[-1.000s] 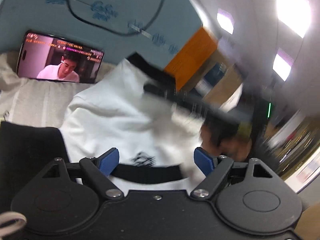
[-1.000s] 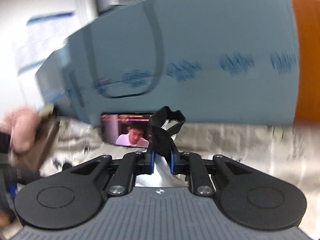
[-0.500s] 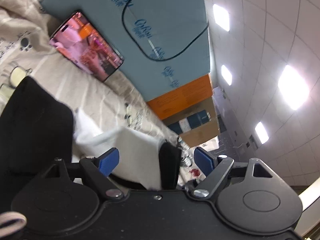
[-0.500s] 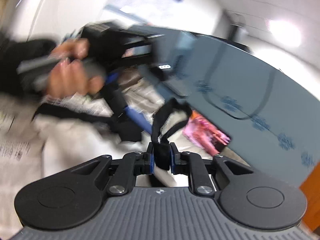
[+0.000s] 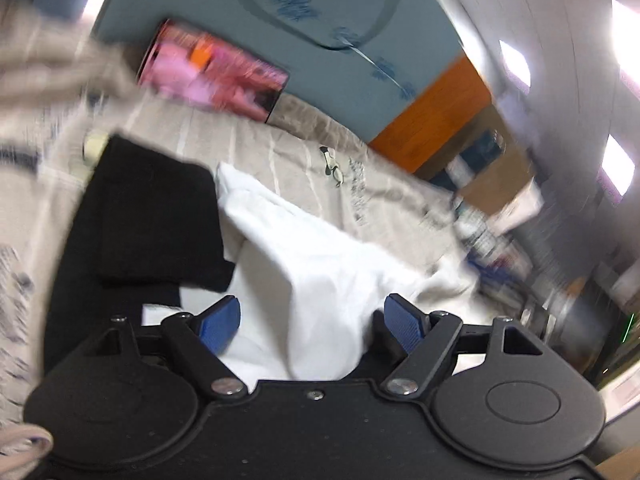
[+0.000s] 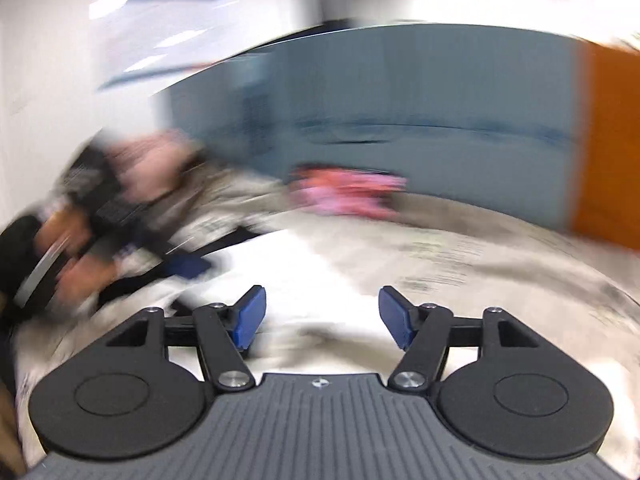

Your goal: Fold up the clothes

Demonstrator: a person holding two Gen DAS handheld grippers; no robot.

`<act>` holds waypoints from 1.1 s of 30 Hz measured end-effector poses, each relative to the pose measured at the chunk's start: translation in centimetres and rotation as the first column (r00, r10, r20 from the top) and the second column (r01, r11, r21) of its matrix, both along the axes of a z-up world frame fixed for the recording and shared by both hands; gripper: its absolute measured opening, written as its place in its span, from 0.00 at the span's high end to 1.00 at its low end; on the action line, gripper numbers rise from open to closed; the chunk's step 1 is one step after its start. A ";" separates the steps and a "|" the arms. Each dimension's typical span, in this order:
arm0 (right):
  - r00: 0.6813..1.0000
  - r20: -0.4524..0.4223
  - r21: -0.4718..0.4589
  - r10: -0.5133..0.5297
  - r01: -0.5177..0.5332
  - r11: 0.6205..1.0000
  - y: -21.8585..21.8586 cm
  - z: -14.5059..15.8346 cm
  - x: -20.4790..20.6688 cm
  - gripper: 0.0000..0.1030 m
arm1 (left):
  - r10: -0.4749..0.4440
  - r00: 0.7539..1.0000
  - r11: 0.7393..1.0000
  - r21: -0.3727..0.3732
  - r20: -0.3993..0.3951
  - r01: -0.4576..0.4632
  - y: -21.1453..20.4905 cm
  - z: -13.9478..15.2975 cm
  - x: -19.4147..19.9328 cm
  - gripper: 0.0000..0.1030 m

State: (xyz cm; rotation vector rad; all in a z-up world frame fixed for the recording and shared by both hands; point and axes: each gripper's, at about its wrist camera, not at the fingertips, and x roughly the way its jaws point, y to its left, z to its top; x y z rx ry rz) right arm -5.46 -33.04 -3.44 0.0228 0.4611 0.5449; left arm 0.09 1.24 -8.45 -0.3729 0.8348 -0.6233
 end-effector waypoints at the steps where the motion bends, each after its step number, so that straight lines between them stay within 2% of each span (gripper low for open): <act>1: 0.998 -0.005 0.016 -0.068 0.068 0.998 -1.7 0.2 0.3 0.41 | -0.007 0.999 0.998 0.070 0.051 0.003 -0.6 0.5 -0.4 0.23; 3: 0.979 -0.034 0.037 -0.203 0.204 0.978 -4.8 0.2 1.1 0.41 | -0.005 0.987 0.986 0.166 0.158 -0.022 -1.3 1.7 -1.5 0.22; 5: 0.937 -0.087 0.065 -0.338 0.344 0.937 -7.2 -0.1 1.7 0.41 | -0.051 0.966 0.980 0.198 0.254 -0.001 -2.6 3.2 -1.9 0.22; 7: 0.904 -0.148 0.138 -0.401 0.421 0.897 -9.3 -0.6 1.7 0.40 | -0.112 0.938 0.975 0.218 0.328 0.041 -4.2 4.5 -1.9 0.22; 10: 0.877 -0.216 0.233 -0.428 0.472 0.850 -11.1 -1.3 0.8 0.40 | -0.226 0.931 0.965 0.195 0.288 0.175 -8.7 5.2 0.1 0.22; 13: 0.863 -0.259 0.275 -0.433 0.496 0.823 -11.4 -1.8 0.4 0.40 | -0.338 0.908 0.938 0.165 0.248 0.304 -13.2 5.8 2.1 0.24; 16: 0.824 -0.370 0.327 -0.428 0.547 0.770 -12.6 -2.5 -0.3 0.40 | -0.386 0.914 0.921 0.102 0.123 0.375 -17.7 4.2 5.6 0.25; 18: 0.811 -0.446 0.408 -0.380 0.562 0.720 -13.8 -3.5 -0.9 0.40 | -0.397 0.915 0.916 0.091 0.064 0.391 -20.5 3.4 7.4 0.28; 21: 0.785 -0.495 0.456 -0.371 0.599 0.658 -15.0 -4.8 -1.2 0.40 | -0.420 0.907 0.904 0.087 -0.003 0.419 -24.0 1.7 9.8 0.38; 23: 0.763 -0.499 0.456 -0.411 0.634 0.624 -15.6 -5.4 -1.4 0.39 | -0.433 0.900 0.892 0.118 -0.054 0.437 -25.9 0.3 10.7 0.55; 25: 0.768 -0.491 0.449 -0.412 0.628 0.635 -15.8 -5.7 -1.5 0.39 | -0.445 0.889 0.878 0.145 -0.109 0.457 -27.5 -1.0 11.1 0.62; 27: 0.770 -0.480 0.430 -0.420 0.624 0.653 -15.7 -5.8 -1.5 0.38 | -0.455 0.887 0.874 0.151 -0.078 0.462 -28.3 -1.2 10.7 0.67; 28: 0.775 -0.476 0.430 -0.417 0.618 0.658 -15.6 -5.9 -1.5 0.38 | -0.457 0.888 0.874 0.157 -0.061 0.460 -28.4 -1.1 10.6 0.82; 29: 0.779 -0.471 0.429 -0.413 0.612 0.664 -15.5 -6.0 -1.4 0.38 | -0.451 0.892 0.877 0.165 -0.038 0.450 -28.3 -0.9 10.4 0.92; 31: 0.794 -0.473 0.463 -0.383 0.594 0.658 -15.7 -6.4 -1.5 0.38 | -0.464 0.885 0.877 0.156 0.026 0.455 -28.2 -0.2 9.8 0.94; 33: 0.797 -0.466 0.494 -0.384 0.595 0.634 -16.2 -6.5 -2.0 0.38 | -0.500 0.862 0.863 0.131 0.079 0.488 -28.4 0.9 8.6 0.95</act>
